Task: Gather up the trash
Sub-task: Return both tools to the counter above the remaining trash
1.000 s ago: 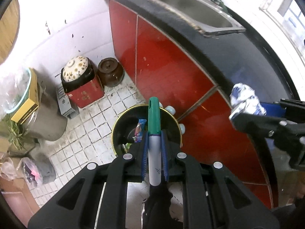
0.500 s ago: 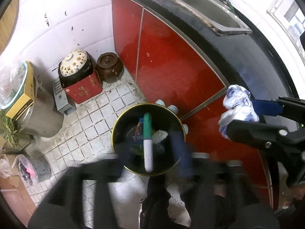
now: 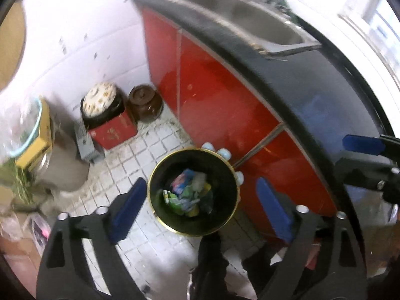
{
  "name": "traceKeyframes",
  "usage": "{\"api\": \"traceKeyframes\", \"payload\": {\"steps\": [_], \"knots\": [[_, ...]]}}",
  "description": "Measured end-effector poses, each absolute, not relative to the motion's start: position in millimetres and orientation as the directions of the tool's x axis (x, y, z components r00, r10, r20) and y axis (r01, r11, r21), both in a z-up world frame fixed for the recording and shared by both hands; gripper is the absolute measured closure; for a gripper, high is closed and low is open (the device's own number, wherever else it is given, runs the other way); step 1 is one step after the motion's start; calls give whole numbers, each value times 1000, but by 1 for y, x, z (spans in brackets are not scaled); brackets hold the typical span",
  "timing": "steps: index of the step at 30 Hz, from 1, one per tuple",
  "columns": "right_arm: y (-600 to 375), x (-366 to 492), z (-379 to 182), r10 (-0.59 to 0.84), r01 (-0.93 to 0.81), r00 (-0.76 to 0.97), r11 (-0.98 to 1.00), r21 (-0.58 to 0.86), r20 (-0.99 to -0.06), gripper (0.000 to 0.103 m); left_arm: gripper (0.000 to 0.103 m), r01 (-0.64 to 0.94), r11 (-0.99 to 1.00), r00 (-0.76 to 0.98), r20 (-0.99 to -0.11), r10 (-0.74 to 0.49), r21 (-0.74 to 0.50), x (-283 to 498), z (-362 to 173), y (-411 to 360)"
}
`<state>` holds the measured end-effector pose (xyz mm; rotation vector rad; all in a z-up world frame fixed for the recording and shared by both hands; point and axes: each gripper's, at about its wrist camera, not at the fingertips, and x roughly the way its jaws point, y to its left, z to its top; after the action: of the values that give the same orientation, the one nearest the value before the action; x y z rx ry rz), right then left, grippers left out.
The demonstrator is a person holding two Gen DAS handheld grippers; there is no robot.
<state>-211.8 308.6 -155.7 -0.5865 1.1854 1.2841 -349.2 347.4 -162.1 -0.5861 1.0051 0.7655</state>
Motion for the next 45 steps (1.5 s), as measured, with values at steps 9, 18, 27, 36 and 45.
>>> {"api": "traceKeyframes", "payload": {"steps": [9, 18, 27, 36, 45], "knots": [[151, -107, -95, 490, -787, 177, 591, 176, -854, 23, 11, -476, 876, 476, -859, 188, -72, -216, -119, 263], [-58, -27, -70, 383, -425, 451, 886, 183, -806, 23, 11, -40, 996, 579, -815, -37, -74, -79, -89, 117], [-219, -19, -84, 244, -117, 541, 969, 215, -805, 23, 11, 251, 968, 545, -823, -159, -21, -18, -95, -3], [-254, -6, -107, 198, -83, 527, 980, 181, -827, 23, 11, 256, 967, 507, -853, -124, 11, 28, -121, -15], [-253, 36, -167, 184, -158, 433, 979, 126, -882, 23, 11, 165, 986, 445, -892, -72, 3, 109, -169, -5]]}}
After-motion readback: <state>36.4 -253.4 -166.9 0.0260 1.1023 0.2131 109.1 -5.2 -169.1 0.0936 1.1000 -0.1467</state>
